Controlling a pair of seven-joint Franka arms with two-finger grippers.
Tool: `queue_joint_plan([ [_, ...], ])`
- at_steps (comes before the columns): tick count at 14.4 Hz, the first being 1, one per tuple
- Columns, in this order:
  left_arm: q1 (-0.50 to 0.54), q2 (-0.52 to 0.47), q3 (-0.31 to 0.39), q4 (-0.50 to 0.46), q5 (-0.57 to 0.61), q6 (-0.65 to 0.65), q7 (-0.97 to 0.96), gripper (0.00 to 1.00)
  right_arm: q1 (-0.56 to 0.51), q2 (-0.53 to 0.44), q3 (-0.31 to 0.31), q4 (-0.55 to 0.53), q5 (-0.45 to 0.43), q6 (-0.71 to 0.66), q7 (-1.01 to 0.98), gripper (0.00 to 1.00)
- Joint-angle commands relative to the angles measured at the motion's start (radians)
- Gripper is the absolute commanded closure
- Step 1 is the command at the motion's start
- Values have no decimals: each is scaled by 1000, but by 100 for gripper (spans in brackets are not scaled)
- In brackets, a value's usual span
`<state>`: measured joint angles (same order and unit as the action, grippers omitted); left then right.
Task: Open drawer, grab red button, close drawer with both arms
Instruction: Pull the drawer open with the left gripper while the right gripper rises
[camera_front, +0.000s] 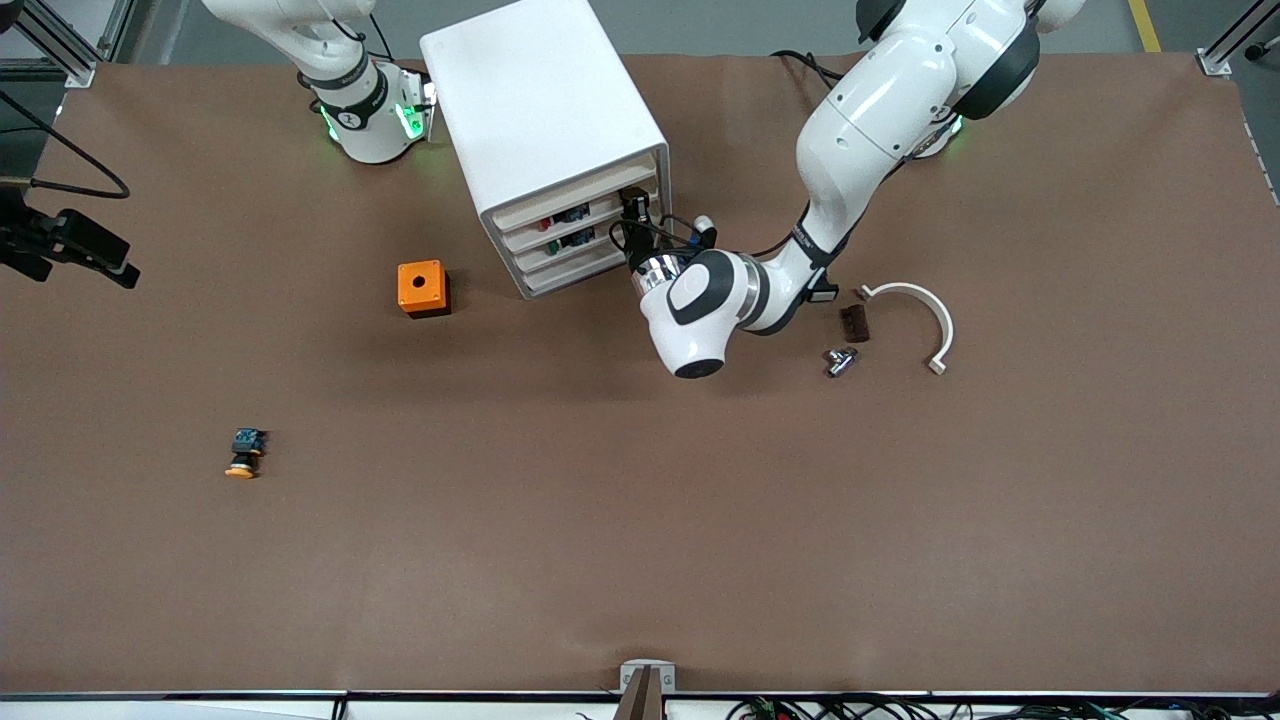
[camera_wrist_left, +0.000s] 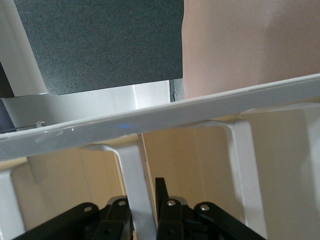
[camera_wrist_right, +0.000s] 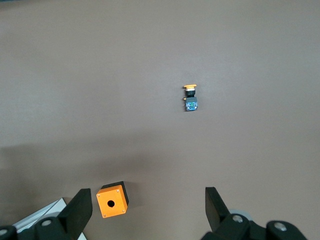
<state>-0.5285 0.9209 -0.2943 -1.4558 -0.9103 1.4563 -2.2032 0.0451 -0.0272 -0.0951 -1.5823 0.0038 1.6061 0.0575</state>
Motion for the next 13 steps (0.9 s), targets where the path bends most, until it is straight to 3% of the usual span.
queue_joint_plan([
  [1, 4, -2, 4, -5, -19, -14, -4, 91, 1, -2, 9, 10, 13, -9, 82, 0],
  [13, 136, -4, 15, 9, -22, -5, -7, 87, 165, 1, 14, 33, 16, -110, 638, 0],
])
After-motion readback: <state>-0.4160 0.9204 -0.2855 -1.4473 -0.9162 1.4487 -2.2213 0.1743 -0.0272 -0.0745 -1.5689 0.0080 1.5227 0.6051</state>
